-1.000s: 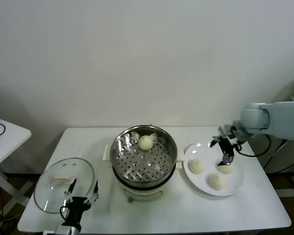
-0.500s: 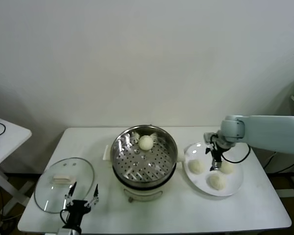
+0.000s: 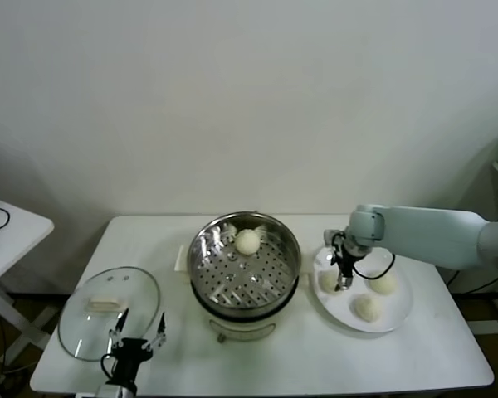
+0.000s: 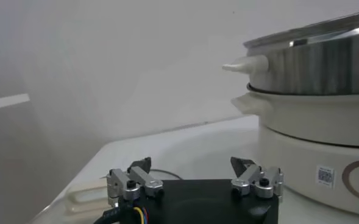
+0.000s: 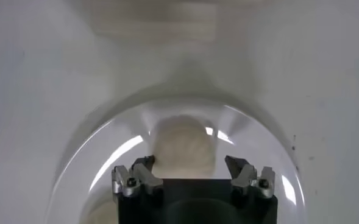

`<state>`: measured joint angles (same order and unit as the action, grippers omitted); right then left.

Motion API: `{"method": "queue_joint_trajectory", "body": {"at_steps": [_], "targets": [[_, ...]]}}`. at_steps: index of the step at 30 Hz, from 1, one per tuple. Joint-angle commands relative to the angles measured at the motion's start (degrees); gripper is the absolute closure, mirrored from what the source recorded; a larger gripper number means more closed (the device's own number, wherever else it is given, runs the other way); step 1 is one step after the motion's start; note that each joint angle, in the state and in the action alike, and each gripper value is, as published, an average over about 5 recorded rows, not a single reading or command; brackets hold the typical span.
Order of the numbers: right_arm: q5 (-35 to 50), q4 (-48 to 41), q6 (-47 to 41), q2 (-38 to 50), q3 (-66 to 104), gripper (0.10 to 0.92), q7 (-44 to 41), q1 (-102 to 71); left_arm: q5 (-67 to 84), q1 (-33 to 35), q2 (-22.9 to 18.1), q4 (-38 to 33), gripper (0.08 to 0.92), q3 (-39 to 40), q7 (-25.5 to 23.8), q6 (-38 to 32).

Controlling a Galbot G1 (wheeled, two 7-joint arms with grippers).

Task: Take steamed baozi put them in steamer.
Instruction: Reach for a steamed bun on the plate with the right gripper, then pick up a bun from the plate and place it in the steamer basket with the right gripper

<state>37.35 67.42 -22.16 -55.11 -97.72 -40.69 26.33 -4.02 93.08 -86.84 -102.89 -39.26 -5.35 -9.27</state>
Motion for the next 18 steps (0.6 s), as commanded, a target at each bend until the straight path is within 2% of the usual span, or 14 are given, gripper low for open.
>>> {"method": "queue_joint_trajectory", "body": {"at_steps": [1,10,18], "targets": [[-0.5,-1.8,-0.9,-1.1,2.3,0.273,-0.2,-3.0,-0.2,-0.3,0.1,0.2,0.177,0.1,-0.1,0.1],[-0.2,-0.1,-0.6,-0.3,1.7,0.486,-1.6,0.9,-0.2,-0.3,0.1,-0.1,0.177,0.0,0.0,0.2],[6.2,7.9,0.3,2.5,-5.9,0.508,-5.5,16.3,-0.1,0.5,0.1,-1.4,0.177,-0.1,0.0,0.3]]}}
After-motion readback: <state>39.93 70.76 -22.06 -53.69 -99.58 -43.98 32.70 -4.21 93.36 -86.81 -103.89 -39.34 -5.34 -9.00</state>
